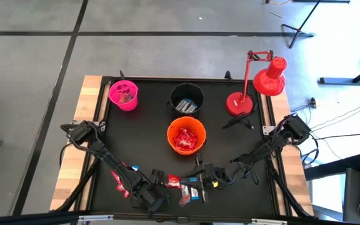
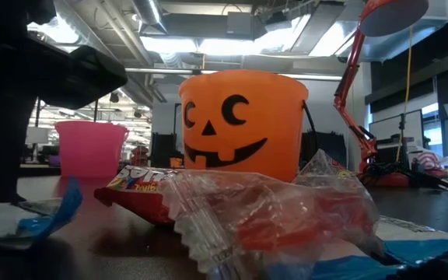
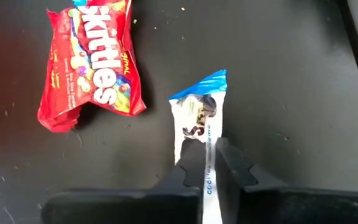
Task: Sort candy
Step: Put the white chocolate into the black bucket
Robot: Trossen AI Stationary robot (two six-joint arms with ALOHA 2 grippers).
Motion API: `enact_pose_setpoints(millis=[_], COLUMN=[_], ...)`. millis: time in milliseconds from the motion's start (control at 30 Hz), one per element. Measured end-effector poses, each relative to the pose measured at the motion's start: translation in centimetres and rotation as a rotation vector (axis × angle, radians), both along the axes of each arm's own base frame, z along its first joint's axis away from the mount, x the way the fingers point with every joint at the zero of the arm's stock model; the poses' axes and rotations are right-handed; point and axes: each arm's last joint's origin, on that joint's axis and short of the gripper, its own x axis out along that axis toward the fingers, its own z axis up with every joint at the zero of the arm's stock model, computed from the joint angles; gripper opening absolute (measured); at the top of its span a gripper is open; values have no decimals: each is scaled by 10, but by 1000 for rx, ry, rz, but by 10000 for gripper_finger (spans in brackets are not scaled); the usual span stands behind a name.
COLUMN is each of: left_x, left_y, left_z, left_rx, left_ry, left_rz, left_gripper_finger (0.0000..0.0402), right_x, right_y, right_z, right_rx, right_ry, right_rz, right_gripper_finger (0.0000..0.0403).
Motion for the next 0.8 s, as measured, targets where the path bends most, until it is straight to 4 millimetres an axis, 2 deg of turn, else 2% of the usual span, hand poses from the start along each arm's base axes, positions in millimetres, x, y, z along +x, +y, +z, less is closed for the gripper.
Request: enact_pose_setpoints(millis=[333, 800], left_x=[-6, -24], left_y=[5, 5], left_z=[17, 66], left_rx=[14, 72], left_ry=[-20, -188], left_rz=[1, 20], left_gripper_finger=[4, 1], right_x=[0, 0], right_y=[0, 0], right_z=[-1, -2], right_rx=[-6, -8], right_ry=[9, 14], right_rz=[0, 0], right_gripper_finger=[95, 95])
